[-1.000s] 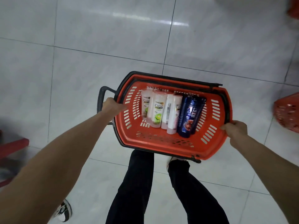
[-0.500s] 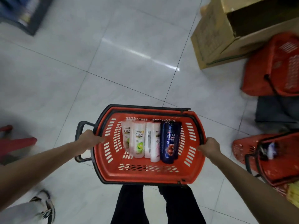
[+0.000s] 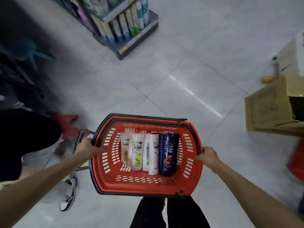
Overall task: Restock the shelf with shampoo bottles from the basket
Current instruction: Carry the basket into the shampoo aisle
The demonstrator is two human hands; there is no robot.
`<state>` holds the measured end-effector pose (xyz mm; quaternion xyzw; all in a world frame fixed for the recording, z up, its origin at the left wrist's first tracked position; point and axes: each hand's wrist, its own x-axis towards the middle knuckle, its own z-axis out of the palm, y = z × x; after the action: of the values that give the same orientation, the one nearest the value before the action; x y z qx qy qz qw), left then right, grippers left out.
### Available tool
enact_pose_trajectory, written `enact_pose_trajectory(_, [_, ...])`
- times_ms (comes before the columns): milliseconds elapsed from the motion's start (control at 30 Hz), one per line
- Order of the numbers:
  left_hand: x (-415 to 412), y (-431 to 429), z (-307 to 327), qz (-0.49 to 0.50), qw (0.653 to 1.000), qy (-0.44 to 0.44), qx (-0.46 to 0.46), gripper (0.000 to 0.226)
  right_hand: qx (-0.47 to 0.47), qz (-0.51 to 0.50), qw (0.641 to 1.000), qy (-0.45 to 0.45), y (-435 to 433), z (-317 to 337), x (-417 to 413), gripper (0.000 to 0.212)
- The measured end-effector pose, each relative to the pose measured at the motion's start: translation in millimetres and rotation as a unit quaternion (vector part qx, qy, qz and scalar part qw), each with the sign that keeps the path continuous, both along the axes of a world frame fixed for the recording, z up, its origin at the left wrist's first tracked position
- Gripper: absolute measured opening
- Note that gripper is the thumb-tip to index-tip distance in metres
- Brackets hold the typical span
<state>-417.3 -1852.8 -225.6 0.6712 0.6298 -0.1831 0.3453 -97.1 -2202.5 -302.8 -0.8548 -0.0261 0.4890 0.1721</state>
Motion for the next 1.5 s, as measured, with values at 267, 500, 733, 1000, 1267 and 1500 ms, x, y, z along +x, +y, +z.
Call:
enact_pose_trajectory(267, [-20,52,25,0.125,0.992,0.016,0.013,0.046,0.021,0.156,0.987,-0.011,162,7,59,0.023])
enact_pose_trajectory(500, [-40,92,2,0.215,0.976,0.046,0.013,0.047,0.017,0.263,0.965,-0.021,302,6,86,0.018])
enact_pose_trajectory(733, [-53,173,-29,0.287,0.957,0.029,-0.013,0.037,-0.017,0.316,0.948,-0.028,432,4,87,0.012])
enact_pose_trajectory(1000, [-80,277,-23,0.371,0.927,0.022,-0.056,0.038,-0.027,0.407,0.912,-0.031,596,24,75,0.009])
enact_pose_trajectory(1267, [-82,408,-5,0.402,0.914,0.036,-0.022,0.035,-0.01,0.49,0.871,-0.025,763,17,73,0.019])
enact_pose_trajectory(1500, [-64,519,7,0.433,0.9,0.053,0.013,0.032,-0.004,0.509,0.86,-0.012,932,9,82,0.019])
